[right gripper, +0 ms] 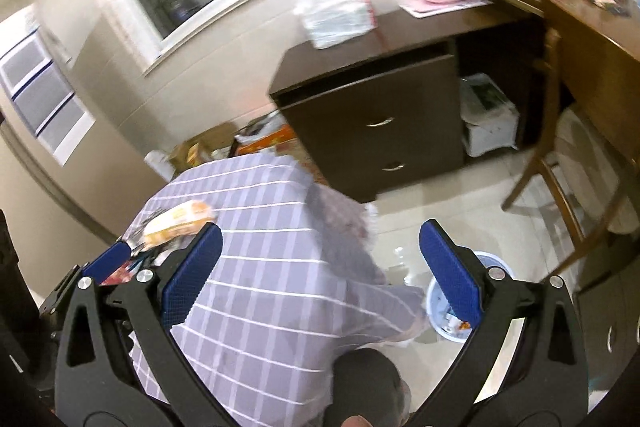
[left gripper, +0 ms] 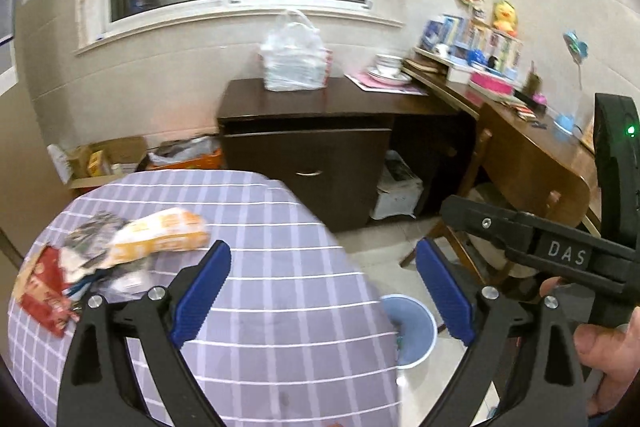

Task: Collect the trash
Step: 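Move both tools back toward the table, then grasp the red snack bag with the left gripper while the right gripper grasps the white-orange bag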

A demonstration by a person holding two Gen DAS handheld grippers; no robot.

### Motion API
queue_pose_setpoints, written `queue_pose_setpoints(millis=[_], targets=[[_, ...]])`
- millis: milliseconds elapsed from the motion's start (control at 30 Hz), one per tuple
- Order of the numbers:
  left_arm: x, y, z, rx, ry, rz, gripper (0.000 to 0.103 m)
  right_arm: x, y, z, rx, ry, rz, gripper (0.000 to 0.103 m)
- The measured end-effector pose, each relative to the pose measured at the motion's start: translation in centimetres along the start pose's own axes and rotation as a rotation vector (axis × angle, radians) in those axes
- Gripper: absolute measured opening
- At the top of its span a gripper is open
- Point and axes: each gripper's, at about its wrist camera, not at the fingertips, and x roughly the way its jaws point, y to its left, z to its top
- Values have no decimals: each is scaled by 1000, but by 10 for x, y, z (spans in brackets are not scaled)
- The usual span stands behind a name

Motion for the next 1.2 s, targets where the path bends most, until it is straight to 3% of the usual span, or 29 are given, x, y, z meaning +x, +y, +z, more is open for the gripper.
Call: queue_pose_setpoints(millis=[300,700,900,1200], targets=[[-37,70,-10,-82,-49,105,92,11,71,-10,-114,29,54,97],[-69,207,-55,-251,-36,351,92,64,148,-28,-273,124,89,97],[-53,285,-77,-340,45,445,92,101,177,-35,-376,177,93,97],[-10,321,-79,-319,129,454,92,158,209,-36,-539,234,125,97]])
